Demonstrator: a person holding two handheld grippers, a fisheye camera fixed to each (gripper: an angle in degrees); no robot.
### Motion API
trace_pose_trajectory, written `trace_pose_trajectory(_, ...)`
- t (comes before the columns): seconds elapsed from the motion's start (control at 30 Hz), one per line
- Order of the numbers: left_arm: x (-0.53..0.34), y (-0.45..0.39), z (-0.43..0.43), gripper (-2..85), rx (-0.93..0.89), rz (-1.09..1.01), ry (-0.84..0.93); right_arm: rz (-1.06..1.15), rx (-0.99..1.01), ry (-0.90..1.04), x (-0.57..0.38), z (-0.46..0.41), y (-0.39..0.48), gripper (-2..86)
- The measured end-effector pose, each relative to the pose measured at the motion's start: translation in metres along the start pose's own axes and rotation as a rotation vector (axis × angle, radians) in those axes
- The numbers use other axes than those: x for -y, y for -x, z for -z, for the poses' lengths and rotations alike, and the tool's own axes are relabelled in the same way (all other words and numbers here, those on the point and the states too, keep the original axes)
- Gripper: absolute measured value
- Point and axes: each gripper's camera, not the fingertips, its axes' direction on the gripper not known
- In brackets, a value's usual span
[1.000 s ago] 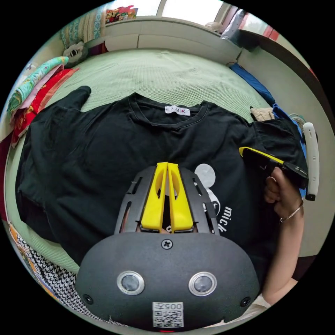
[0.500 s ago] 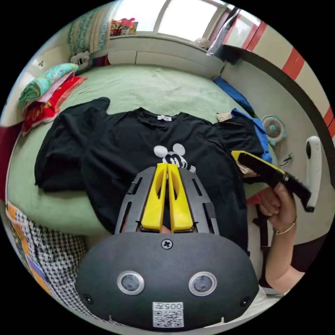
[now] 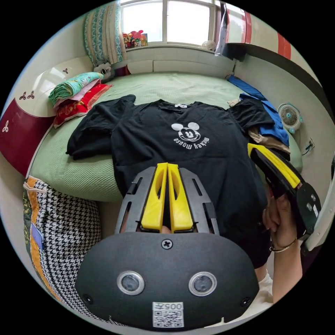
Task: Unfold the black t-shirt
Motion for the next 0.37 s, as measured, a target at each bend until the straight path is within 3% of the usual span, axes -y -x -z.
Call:
trace_pose_trajectory(0.2,-0.029,-0.003,0.014,-0.7,-0.044,-0.021,-0.007,0.040,0.102,-0.012,-0.023,0.004,0.008,-1.1)
trace_pose_trajectory(0.37,-0.046,-0.009,0.021,-0.7,-0.012,-0.024,0.000,0.134,-0.038,-0.043,-0.043,0.009,0.036,-1.0)
